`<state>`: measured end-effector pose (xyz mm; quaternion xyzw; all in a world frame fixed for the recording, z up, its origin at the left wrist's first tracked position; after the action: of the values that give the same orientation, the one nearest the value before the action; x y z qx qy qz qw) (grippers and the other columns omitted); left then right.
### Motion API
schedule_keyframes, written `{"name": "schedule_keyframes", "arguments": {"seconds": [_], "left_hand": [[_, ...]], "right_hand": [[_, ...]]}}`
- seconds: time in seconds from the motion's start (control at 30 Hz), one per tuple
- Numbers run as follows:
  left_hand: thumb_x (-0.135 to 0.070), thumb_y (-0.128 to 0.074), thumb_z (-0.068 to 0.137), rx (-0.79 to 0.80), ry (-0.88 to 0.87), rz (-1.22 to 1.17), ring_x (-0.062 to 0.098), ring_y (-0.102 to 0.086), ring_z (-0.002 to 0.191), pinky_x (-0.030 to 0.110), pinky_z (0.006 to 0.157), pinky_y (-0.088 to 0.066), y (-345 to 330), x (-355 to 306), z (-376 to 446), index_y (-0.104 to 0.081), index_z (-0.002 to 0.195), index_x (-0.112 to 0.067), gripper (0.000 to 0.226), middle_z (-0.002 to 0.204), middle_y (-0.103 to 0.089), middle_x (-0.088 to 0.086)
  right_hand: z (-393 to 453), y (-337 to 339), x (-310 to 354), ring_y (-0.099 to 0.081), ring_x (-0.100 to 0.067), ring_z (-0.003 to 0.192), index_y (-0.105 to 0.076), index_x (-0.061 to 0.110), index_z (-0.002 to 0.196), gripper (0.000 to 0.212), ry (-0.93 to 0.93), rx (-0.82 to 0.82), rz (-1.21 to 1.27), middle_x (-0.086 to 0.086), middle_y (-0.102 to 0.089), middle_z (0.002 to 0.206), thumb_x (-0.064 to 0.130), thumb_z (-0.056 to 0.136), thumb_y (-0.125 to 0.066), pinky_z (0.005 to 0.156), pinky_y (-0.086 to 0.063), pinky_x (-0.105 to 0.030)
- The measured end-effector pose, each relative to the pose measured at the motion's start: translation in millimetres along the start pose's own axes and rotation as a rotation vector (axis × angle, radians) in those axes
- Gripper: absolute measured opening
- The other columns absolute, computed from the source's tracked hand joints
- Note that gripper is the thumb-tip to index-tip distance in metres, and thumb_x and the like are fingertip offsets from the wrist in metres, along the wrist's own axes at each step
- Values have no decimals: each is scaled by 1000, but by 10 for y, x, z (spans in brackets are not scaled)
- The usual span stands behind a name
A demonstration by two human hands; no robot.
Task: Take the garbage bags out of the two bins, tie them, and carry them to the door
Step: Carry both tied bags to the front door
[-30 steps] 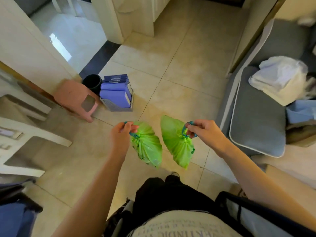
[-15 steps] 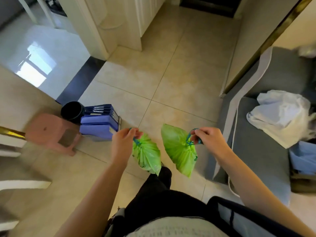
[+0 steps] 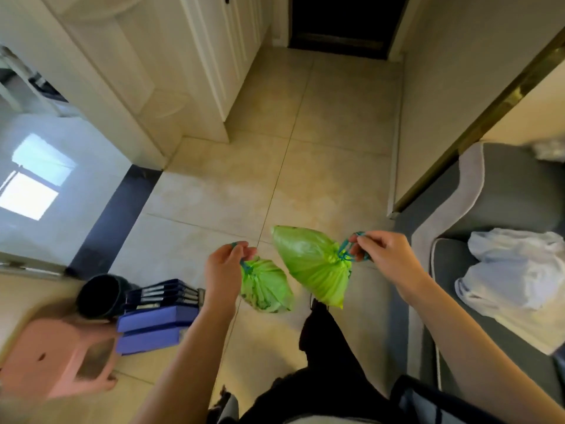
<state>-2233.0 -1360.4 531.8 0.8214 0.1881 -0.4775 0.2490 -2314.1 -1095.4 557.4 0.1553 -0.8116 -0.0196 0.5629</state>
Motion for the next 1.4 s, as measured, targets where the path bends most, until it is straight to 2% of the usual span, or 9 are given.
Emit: {"name": "schedule_keyframes", "arguments": {"seconds": [0.2,0.33,0.53,0.67,0.77,0.93,1.17,1.3,1.4], "left_hand": [[-12,-54,90,-66,44,-68,3,-70,70,23,70,-49,-598,-694,1090,-72,86,-11,19,71,-76,-2],[-12,-54,89,-45,34,-66,0,-69,66,19,65,-47,-1153,-1292,1991,-72,85,-12,18,69,-76,-2],[-7,-54,90,-27,0,-111,6,-71,69,16,66,-49,-1488,-1806,2672,-71,85,-8,17,68,-76,-1],[-6,-51,91,28,-42,-99,7,-72,72,8,59,-50,-1867,-2282,3531,-70,87,-9,19,70,-76,-1],[-5,-50,93,91,-61,-79,11,-73,75,11,63,-52,-2169,-2623,4058,-69,84,-13,22,71,-77,-1],[-5,-49,93,177,-46,-1,8,-72,73,21,70,-50,-2582,-3123,4916,-69,82,-16,25,70,-76,-3],[-16,-50,93,191,-117,57,11,-73,83,31,81,-53,-3165,-3732,5953,-70,89,-19,21,81,-78,-4],[-11,-45,96,198,-151,20,17,-74,78,31,75,-55,-3612,-4090,6520,-67,92,-17,23,89,-77,4],[-9,-46,95,191,-153,30,17,-74,76,32,73,-56,-4003,-4358,6927,-67,98,-11,21,90,-76,-1]], "right_hand": [[1341,82,451,-65,-6,56,-68,12,77,24,19,110,-132,6,-70,58,2,92,-52,73,-55,-34],[2432,170,895,-68,-14,63,-65,18,71,27,18,135,-188,8,-72,60,5,91,-53,79,-56,-45],[3208,239,1255,-71,-14,67,-67,10,70,26,15,89,-178,1,-74,69,5,90,-51,80,-56,-38],[4142,232,1559,-70,-10,64,-68,12,71,23,3,58,-212,3,-74,68,7,89,-55,71,-54,-29],[4775,238,1817,-69,-8,61,-68,14,69,24,13,17,-227,6,-73,65,7,88,-55,67,-52,-25],[5705,289,2214,-69,-17,64,-68,15,64,30,16,-69,-232,-4,-73,69,4,88,-54,74,-55,-37],[6866,500,2658,-65,1,56,-63,22,59,36,41,-163,-198,10,-70,59,1,86,-54,62,-51,-13],[7593,648,2873,-65,2,56,-62,21,63,31,42,-183,-157,7,-69,61,3,87,-53,62,-49,-13],[8161,745,3030,-61,6,52,-59,21,64,30,28,-173,-158,6,-67,61,7,90,-55,61,-47,-13]]}}
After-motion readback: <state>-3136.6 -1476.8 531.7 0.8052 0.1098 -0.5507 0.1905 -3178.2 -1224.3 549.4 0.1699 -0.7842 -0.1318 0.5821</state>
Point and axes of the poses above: each hand's wrist, its own z-axis towards the middle knuckle, its own y-axis out of the back of the hand, x = y × z, the point moved 1 cm from there along z, towards the middle knuckle
